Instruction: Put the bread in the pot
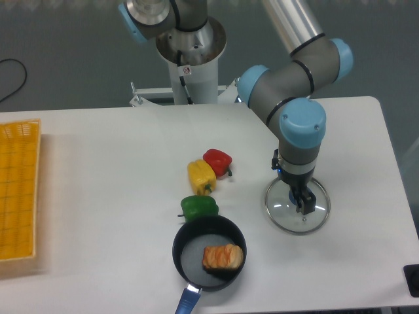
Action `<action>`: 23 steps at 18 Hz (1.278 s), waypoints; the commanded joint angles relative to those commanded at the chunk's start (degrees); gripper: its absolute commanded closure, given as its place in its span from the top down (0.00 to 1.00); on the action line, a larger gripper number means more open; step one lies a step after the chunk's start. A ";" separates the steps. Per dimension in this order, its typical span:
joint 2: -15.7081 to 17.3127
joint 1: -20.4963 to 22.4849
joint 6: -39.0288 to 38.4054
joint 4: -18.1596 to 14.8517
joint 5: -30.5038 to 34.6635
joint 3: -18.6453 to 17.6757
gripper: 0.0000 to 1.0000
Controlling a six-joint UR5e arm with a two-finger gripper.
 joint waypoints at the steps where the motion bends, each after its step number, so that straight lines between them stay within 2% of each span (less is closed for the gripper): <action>1: -0.35 0.53 1.49 0.00 -0.09 0.00 1.00; 7: -0.88 1.94 6.07 0.18 -0.09 -0.44 1.00; 23: 0.08 1.15 5.81 -0.09 -1.40 -0.18 1.00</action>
